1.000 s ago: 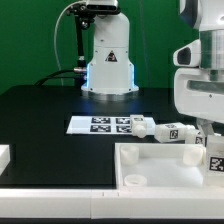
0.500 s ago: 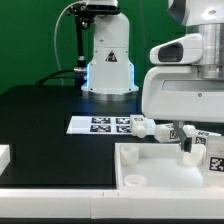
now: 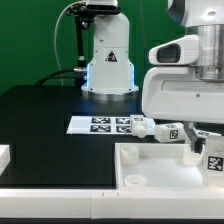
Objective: Assemble square table
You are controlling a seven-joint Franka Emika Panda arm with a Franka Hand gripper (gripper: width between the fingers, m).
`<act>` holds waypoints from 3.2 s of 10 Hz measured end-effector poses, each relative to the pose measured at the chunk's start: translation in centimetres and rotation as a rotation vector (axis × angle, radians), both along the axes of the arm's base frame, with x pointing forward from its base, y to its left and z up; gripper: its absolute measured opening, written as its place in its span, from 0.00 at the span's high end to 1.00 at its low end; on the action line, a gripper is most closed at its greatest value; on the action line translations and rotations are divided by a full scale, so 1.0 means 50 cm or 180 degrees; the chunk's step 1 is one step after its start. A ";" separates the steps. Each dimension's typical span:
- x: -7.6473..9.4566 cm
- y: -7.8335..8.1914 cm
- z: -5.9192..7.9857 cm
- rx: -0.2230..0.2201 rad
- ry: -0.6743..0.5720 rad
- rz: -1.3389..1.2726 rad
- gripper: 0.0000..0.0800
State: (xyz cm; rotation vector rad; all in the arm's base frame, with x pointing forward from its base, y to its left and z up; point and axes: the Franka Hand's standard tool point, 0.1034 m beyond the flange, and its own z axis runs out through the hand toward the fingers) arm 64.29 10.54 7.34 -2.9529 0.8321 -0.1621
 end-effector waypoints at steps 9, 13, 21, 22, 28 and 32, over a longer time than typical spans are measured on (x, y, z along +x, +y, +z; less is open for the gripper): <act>-0.004 0.002 -0.003 0.0405 0.0307 -0.3655 0.64; -0.007 0.001 -0.002 0.0426 0.0341 -0.4316 0.64; -0.002 -0.009 0.081 0.0578 0.0288 -0.4079 0.19; -0.003 -0.008 0.078 0.0570 0.0291 -0.4070 0.19; -0.003 -0.004 0.082 0.0568 0.0282 -0.3949 0.19; -0.074 0.046 0.132 0.0565 0.0367 -0.3371 0.19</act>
Offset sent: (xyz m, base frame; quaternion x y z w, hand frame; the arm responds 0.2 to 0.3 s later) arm 0.0057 0.0038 -0.0008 -0.0444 -0.0307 0.3123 0.9484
